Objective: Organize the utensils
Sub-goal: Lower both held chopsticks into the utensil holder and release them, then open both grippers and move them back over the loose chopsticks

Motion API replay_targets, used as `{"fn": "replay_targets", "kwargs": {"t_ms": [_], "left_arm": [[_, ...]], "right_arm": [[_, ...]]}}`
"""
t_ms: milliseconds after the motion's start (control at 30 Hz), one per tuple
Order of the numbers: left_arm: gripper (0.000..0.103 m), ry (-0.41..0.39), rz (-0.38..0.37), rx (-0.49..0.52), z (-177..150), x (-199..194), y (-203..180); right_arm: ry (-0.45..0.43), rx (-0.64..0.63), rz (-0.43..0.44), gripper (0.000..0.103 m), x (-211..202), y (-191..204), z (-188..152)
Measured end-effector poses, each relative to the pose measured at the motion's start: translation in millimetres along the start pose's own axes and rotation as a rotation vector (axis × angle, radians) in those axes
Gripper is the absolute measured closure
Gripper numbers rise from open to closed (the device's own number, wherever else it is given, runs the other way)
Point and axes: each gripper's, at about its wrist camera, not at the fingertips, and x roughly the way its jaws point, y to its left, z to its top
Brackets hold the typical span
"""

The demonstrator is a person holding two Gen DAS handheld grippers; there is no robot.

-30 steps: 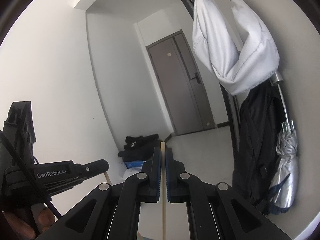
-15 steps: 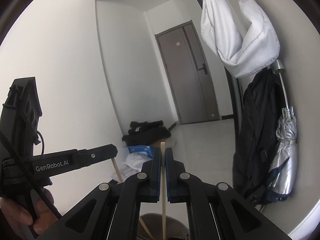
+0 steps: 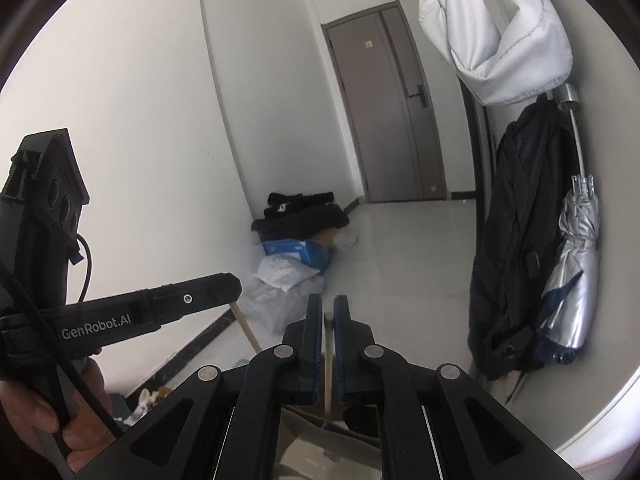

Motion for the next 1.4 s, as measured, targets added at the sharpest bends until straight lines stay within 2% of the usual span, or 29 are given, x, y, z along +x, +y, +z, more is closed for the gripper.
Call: {"fn": "replay_targets", "kwargs": {"t_ms": [67, 100, 167, 233, 300, 333, 400, 567, 767, 900, 1033, 1400], "left_arm": [[0.077, 0.014, 0.010, -0.012, 0.3, -2.9, 2.9], [0.074, 0.012, 0.010, -0.019, 0.8, -6.3, 4.3], [0.060, -0.010, 0.020, -0.030, 0.8, -16.6, 6.4], [0.053, -0.025, 0.015, -0.033, -1.6, -25.4, 6.9], [0.044, -0.031, 0.036, -0.034, -3.6, -34.0, 6.2], [0.039, -0.033, 0.047, -0.038, -4.5, -36.5, 6.8], [0.037, -0.046, 0.060, -0.054, -8.9, -47.9, 7.3], [0.019, -0.080, 0.130, -0.084, -21.5, -73.7, 8.2], [0.017, -0.087, 0.196, -0.089, -43.0, -100.0, 7.1], [0.008, -0.098, 0.231, -0.083, -61.6, -114.1, 5.6], [0.002, -0.116, 0.251, -0.068, -77.8, -124.5, 6.1], [0.001, -0.083, 0.301, -0.058, -121.6, -125.6, 23.3]], "right_arm": [[0.026, 0.009, -0.006, 0.095, -1.4, -1.4, -3.3], [0.038, 0.018, -0.006, 0.095, -3.9, -2.8, -4.5], [0.040, 0.036, -0.010, 0.089, -11.9, -4.6, -5.9], [0.035, 0.048, -0.010, 0.079, -23.0, -5.1, -6.7], [0.032, 0.048, -0.010, 0.077, -31.9, -3.2, -6.5], [0.032, 0.043, -0.014, 0.072, -38.0, -0.5, -7.2], [0.029, 0.036, -0.025, 0.065, -47.9, 5.6, -7.4], [0.008, 0.036, -0.040, 0.054, -75.3, 20.8, -11.2], [-0.009, 0.029, -0.041, 0.037, -103.7, 43.1, -21.6], [-0.009, 0.017, -0.049, 0.030, -119.9, 56.8, -36.6], [0.011, 0.033, -0.047, 0.026, -128.0, 65.4, -53.6], [0.084, 0.069, -0.045, 0.018, -130.2, 76.4, -98.4]]}}
